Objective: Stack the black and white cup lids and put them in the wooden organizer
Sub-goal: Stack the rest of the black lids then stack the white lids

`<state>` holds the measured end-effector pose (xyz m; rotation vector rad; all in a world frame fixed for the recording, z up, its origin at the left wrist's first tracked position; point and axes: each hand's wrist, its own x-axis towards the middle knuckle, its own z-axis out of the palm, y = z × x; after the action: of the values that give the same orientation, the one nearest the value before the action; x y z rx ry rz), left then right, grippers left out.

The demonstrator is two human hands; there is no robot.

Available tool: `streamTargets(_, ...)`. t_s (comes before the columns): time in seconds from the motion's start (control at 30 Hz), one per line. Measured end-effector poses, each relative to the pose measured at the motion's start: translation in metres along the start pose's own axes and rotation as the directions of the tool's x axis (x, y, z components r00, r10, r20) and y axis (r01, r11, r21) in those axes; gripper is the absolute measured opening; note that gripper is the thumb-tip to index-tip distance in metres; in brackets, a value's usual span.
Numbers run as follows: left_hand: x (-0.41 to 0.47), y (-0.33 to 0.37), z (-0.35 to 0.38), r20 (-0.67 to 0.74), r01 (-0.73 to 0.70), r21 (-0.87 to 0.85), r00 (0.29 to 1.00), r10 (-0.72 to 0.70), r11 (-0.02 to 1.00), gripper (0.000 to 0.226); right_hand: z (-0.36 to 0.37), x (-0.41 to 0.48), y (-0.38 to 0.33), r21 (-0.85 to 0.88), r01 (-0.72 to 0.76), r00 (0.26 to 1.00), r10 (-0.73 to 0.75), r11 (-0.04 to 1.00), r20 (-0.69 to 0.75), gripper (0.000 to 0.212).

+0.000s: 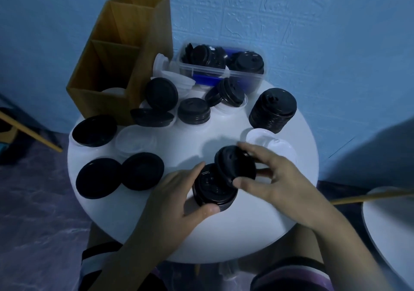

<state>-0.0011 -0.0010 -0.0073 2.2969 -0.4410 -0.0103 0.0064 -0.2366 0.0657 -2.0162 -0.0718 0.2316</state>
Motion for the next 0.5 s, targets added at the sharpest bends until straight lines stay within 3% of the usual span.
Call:
streamTargets(0.2,0.002,0.002,0.001,-0.005,0.036,-0.067,0.999,-0.036,0.997,0.088,0.014,0.003,-0.002,-0.369,0.14,0.978,-0.069,0.919,0.199,0.079)
streamTargets(0.33,0.003,0.007,-0.004,0.012,0.023,-0.076,1.0,-0.022,0.997,0.072,0.012,0.005,-0.003,-0.41,0.162,0.969,-0.066,0.898,0.238,0.077)
streamTargets(0.5,0.004,0.007,-0.005,0.009,0.024,-0.051,1.0,-0.024,0.998,0.074,0.011,0.006,-0.004,-0.452,0.178,0.96,-0.054,0.874,0.273,0.078)
